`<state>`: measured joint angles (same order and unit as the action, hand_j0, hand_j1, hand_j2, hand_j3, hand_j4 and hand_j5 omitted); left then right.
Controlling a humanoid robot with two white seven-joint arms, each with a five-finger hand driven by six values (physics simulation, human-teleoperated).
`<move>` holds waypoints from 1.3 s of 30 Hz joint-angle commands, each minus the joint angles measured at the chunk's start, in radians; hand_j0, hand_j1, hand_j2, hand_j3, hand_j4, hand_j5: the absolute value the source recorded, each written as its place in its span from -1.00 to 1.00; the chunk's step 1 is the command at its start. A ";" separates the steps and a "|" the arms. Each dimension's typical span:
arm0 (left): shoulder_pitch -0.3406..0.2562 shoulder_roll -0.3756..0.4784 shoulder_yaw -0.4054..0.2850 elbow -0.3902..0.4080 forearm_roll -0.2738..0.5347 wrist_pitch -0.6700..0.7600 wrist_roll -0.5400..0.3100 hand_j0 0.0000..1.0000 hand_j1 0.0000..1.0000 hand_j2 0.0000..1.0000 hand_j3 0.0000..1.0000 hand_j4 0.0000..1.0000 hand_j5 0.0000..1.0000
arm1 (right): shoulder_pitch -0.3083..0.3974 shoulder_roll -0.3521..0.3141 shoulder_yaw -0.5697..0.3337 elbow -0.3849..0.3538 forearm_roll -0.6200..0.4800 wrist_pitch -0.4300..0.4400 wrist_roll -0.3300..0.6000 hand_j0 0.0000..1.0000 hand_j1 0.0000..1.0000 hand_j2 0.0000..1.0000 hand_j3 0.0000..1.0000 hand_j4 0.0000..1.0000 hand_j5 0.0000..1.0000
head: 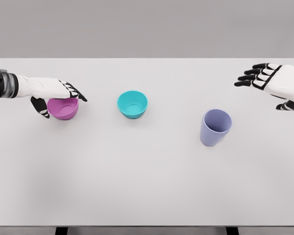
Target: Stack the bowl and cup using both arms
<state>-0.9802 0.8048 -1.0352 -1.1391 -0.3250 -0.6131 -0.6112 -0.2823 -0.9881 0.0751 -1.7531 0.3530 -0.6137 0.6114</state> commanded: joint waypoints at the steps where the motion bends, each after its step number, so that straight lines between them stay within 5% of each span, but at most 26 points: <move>1: -0.002 0.001 0.001 0.001 0.004 0.002 0.000 1.00 1.00 1.00 1.00 1.00 1.00 | 0.000 -0.003 -0.001 0.000 -0.005 0.003 -0.001 1.00 1.00 1.00 1.00 1.00 1.00; 39: -0.011 -0.006 0.014 0.009 0.006 0.002 0.000 0.66 0.66 0.66 0.66 0.66 0.66 | 0.012 -0.004 -0.006 0.004 -0.008 0.003 -0.001 1.00 1.00 1.00 1.00 1.00 1.00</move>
<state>-0.9910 0.7982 -1.0248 -1.1287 -0.3243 -0.6129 -0.6110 -0.2700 -0.9911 0.0691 -1.7493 0.3503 -0.6137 0.6114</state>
